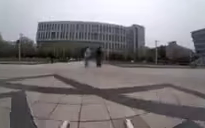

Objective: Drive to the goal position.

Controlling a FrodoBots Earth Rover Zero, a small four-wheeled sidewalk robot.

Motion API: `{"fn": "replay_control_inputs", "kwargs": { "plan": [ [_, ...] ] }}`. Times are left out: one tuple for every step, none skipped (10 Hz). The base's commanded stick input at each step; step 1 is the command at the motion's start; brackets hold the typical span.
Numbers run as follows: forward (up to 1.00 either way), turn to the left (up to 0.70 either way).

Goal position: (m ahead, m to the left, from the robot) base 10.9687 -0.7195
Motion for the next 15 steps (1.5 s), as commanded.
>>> {"fn": "replay_control_inputs", "kwargs": {
  "plan": [
    [1.0, 0.02],
    [1.0, 0.02],
    [1.0, 0.02],
    [1.0, 0.02],
    [1.0, 0.02],
    [1.0, 0.02],
    [1.0, 0.02],
    [1.0, 0.02],
    [1.0, 0.02],
    [1.0, 0.02],
    [1.0, 0.02],
    [1.0, -0.38],
    [1.0, -0.38],
    [1.0, -0.38],
    [1.0, -0.38]
  ]
}}
